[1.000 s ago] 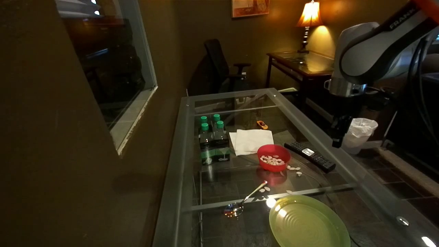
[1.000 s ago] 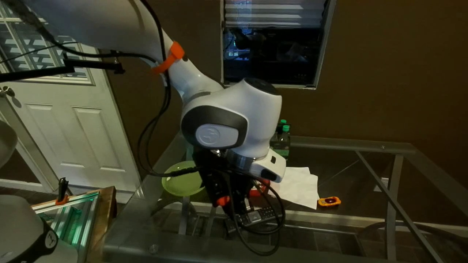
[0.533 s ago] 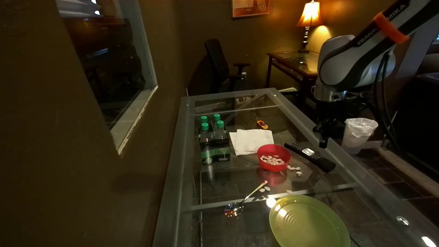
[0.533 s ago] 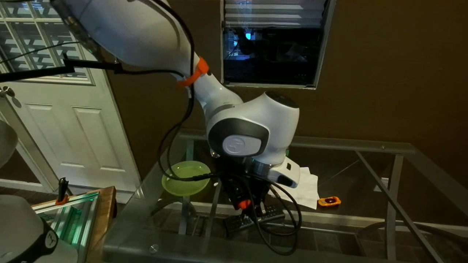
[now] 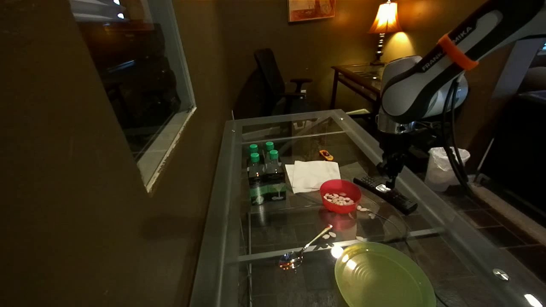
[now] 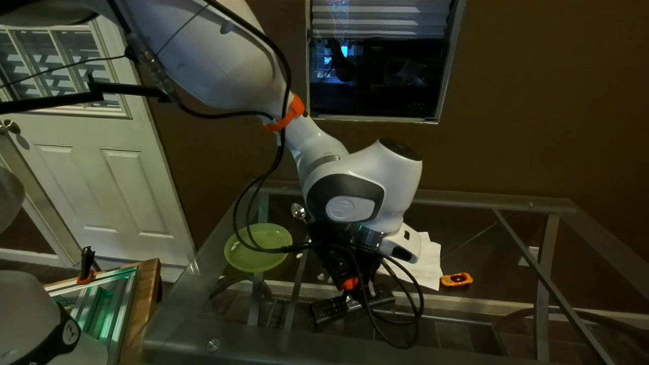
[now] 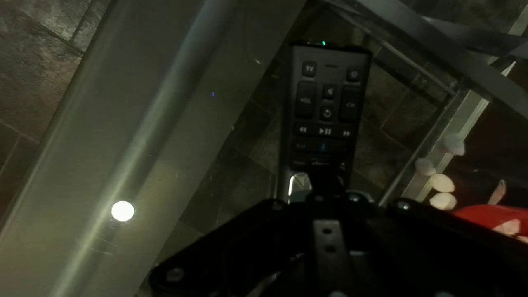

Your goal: Press a button on the remote

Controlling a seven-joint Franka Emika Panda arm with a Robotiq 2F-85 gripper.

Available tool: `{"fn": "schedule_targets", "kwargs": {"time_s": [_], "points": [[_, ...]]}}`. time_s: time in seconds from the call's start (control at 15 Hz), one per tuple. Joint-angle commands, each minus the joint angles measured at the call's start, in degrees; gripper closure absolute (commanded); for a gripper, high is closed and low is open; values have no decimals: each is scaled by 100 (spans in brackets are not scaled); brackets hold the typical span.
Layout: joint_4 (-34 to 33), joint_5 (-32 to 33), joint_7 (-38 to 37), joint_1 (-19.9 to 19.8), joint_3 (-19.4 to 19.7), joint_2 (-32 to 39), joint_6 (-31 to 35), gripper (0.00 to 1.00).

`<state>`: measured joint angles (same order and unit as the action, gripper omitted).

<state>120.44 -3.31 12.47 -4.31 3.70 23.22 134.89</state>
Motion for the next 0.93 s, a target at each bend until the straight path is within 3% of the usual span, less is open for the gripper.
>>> {"fn": "schedule_targets", "kwargs": {"time_s": [0.0, 0.87], "points": [[-259, -55, -71, -120, -121, 221, -70, 100], [-445, -15, -161, -162, -86, 593, -115, 100]]}}
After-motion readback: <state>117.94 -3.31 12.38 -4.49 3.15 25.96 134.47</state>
